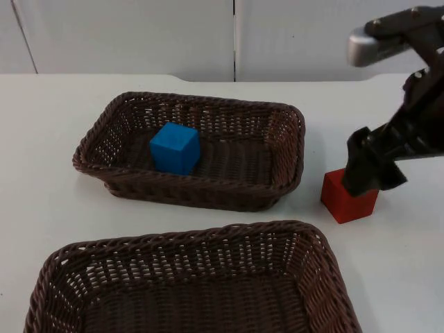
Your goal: Pick up one cube with the left hand and place it into the upper basket. Pick up one cube with the right hand and place it into the lower basket.
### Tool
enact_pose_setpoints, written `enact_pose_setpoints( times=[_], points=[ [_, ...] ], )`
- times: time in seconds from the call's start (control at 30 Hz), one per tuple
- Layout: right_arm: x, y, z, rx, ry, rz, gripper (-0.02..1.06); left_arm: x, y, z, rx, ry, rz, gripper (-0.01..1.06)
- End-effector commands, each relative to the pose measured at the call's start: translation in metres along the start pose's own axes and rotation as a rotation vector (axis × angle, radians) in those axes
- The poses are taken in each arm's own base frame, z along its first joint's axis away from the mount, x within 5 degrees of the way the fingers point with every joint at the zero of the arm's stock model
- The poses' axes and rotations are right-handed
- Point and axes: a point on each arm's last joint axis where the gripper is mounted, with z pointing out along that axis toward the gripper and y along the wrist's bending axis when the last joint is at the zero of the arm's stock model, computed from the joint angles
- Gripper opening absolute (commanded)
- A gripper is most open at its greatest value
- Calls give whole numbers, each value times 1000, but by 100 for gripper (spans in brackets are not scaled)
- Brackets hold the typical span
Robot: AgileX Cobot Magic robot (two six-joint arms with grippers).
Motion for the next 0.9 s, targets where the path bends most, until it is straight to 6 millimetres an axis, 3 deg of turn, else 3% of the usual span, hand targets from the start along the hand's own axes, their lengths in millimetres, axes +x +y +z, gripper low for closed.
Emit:
enact_pose_setpoints(
  times=[0.0,0.27,0.57,0.87],
  points=[
    [-5,-2,6,42,-31,50,105,-1,0,-1,0,-14,-2,77],
    [-8,-8,31,122,-63,94,105,-1,0,-1,0,-14,-2,77],
    [-2,-7,77,145,-52,67,105,-1,0,-1,-1,-14,0,77],
    [-3,2,107,63,-101,51,105,-1,0,-1,-2,-13,1,77]
  ],
)
